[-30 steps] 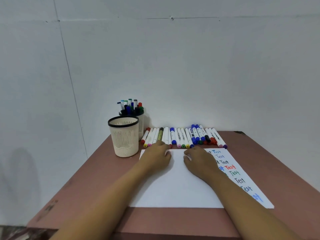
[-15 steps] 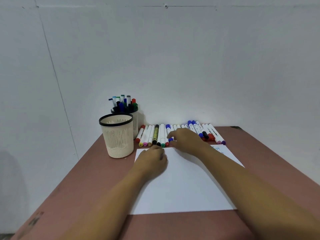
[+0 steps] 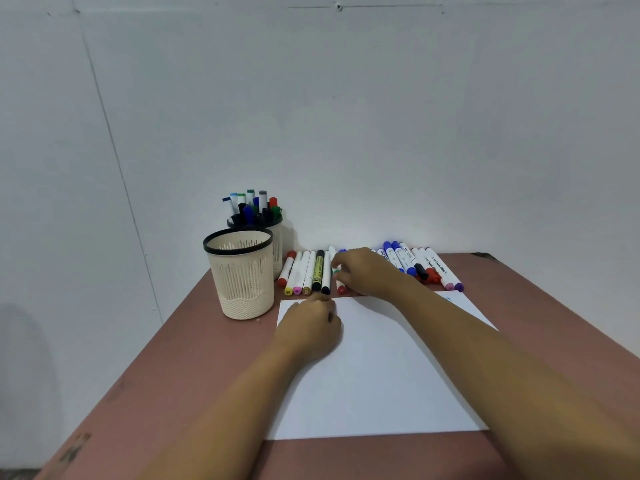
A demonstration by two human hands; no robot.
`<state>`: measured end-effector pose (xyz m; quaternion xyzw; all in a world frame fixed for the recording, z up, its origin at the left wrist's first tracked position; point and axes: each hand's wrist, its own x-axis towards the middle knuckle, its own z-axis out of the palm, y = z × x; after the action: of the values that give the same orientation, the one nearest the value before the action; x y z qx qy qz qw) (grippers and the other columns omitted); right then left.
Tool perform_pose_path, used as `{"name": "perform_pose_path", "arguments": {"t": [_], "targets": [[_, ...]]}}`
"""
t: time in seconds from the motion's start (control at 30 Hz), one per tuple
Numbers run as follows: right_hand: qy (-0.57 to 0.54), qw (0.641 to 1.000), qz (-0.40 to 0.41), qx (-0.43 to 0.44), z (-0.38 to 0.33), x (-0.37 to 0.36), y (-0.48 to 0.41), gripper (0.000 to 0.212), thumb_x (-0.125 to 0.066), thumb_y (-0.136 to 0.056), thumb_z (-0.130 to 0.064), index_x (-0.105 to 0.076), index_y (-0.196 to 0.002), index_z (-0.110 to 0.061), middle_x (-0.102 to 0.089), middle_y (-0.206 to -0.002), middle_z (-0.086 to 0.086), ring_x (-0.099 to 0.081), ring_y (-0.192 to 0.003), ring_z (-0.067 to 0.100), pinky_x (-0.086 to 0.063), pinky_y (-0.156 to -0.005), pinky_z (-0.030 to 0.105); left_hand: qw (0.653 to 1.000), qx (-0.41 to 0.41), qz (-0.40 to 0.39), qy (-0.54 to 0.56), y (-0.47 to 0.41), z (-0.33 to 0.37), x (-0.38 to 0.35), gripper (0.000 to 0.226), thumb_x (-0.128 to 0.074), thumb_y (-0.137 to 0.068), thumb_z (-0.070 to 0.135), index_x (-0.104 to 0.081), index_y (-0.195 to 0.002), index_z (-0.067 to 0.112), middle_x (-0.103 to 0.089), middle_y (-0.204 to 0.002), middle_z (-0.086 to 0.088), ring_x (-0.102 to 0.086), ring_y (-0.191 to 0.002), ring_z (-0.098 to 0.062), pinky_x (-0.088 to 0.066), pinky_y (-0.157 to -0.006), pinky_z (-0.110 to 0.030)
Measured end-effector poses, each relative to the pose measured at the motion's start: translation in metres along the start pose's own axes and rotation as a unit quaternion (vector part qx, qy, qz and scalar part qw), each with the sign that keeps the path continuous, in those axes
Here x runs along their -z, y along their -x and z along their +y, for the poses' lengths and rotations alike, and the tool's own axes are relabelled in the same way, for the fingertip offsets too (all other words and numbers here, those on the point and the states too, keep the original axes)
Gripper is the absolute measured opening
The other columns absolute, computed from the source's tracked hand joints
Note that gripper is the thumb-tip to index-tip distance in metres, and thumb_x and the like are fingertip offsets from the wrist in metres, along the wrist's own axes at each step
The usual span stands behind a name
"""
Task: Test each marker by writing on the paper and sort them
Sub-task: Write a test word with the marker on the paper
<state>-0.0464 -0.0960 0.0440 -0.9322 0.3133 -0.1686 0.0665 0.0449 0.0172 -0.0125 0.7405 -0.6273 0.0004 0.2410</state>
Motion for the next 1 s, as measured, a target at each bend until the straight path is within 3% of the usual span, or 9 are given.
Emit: {"name": "perform_pose_path", "arguments": {"t": [0.13, 0.27, 0.37, 0.43, 0.53, 0.63, 0.73, 0.87, 1.0], "targets": [[-0.13, 0.987, 0.07, -0.064, 0.005, 0.001, 0.003, 0.025, -0.05, -0.094, -0.016, -0.061, -0.116, -0.011, -0.068, -0.097, 0.013, -0.055, -0.067, 0.021, -0.044, -0.058, 0.023, 1.0, 0.004, -0.012, 0.001, 0.001, 0.001, 0.001, 0.032, -0.041, -0.089, 0.014, -0.032, -0.059, 0.022, -0.055, -0.113, -0.004, -0.051, -0.094, -0.024, -0.037, -0.085, -0.035], [-0.287, 0.93, 0.179, -0.145, 0.006, 0.004, 0.005, 0.023, -0.053, -0.09, -0.009, -0.063, -0.111, -0.008, -0.068, -0.087, 0.011, -0.063, -0.074, 0.027, -0.041, -0.053, 0.016, 0.999, 0.03, -0.023, 0.034, -0.001, 0.002, 0.005, 0.028, -0.04, -0.088, 0.014, -0.041, -0.06, 0.019, -0.055, -0.095, -0.004, -0.052, -0.092, -0.025, -0.045, -0.083, -0.036], [-0.428, 0.852, 0.237, -0.185, 0.007, 0.015, 0.016, 0.019, -0.056, -0.088, -0.008, -0.063, -0.106, -0.009, -0.065, -0.083, 0.008, -0.062, -0.065, 0.017, -0.051, -0.063, 0.022, 0.998, 0.042, -0.017, 0.051, 0.0, 0.005, 0.009, 0.02, -0.04, -0.092, 0.015, -0.058, -0.085, 0.013, -0.058, -0.117, -0.006, -0.052, -0.109, -0.023, -0.038, -0.085, -0.027], [-0.49, 0.81, 0.26, -0.19, 0.008, 0.023, 0.03, 0.013, -0.06, -0.088, -0.008, -0.062, -0.101, -0.011, -0.064, -0.084, 0.009, -0.061, -0.063, 0.012, -0.055, -0.064, 0.024, 0.998, 0.035, 0.009, 0.048, 0.002, 0.006, 0.012, 0.03, -0.038, -0.095, 0.017, -0.063, -0.111, 0.009, -0.05, -0.13, -0.001, -0.048, -0.118, -0.017, -0.033, -0.088, -0.023], [-0.52, 0.786, 0.275, -0.191, 0.011, 0.034, 0.057, 0.006, -0.059, -0.09, -0.008, -0.063, -0.09, -0.012, -0.061, -0.074, 0.006, -0.056, -0.058, 0.01, -0.054, -0.061, 0.023, 0.995, 0.014, 0.085, 0.043, 0.002, 0.007, 0.014, 0.035, -0.042, -0.096, 0.019, -0.055, -0.128, 0.013, -0.046, -0.133, -0.001, -0.047, -0.118, -0.016, -0.039, -0.094, -0.026], [-0.547, 0.769, 0.277, -0.183, 0.015, 0.039, 0.079, 0.012, -0.056, -0.092, -0.008, -0.064, -0.085, -0.013, -0.056, -0.067, 0.004, -0.051, -0.058, 0.013, -0.051, -0.058, 0.026, 0.986, -0.029, 0.154, 0.049, 0.002, 0.009, 0.017, 0.048, -0.052, -0.094, 0.026, -0.043, -0.139, 0.012, -0.042, -0.134, -0.006, -0.049, -0.119, -0.02, -0.037, -0.099, -0.028], [-0.57, 0.754, 0.268, -0.183, 0.017, 0.035, 0.091, 0.013, -0.057, -0.094, -0.011, -0.064, -0.083, -0.009, -0.053, -0.062, 0.003, -0.048, -0.055, 0.013, -0.045, -0.052, 0.024, 0.988, -0.08, 0.128, 0.037, 0.005, 0.017, 0.02, 0.055, -0.055, -0.093, 0.033, -0.038, -0.142, 0.015, -0.041, -0.139, -0.003, -0.043, -0.125, -0.017, -0.032, -0.097, -0.02], [-0.59, 0.736, 0.261, -0.202, 0.015, 0.028, 0.094, 0.026, -0.058, -0.096, -0.021, -0.057, -0.075, -0.005, -0.048, -0.056, 0.004, -0.041, -0.044, 0.012, -0.04, -0.045, 0.021, 0.993, -0.071, 0.091, 0.011, 0.006, 0.025, 0.02, 0.038, -0.042, -0.099, 0.034, -0.047, -0.133, 0.018, -0.055, -0.125, 0.001, -0.052, -0.11, -0.015, -0.028, -0.07, -0.016], [-0.601, 0.72, 0.272, -0.216, 0.012, 0.028, 0.095, 0.033, -0.057, -0.096, -0.025, -0.053, -0.07, -0.006, -0.046, -0.054, 0.004, -0.038, -0.043, 0.013, -0.038, -0.042, 0.021, 0.992, -0.067, 0.079, 0.066, 0.008, 0.028, 0.017, 0.039, -0.042, -0.099, 0.029, -0.045, -0.134, 0.012, -0.054, -0.125, -0.001, -0.049, -0.107, -0.013, -0.026, -0.075, -0.011]]}}
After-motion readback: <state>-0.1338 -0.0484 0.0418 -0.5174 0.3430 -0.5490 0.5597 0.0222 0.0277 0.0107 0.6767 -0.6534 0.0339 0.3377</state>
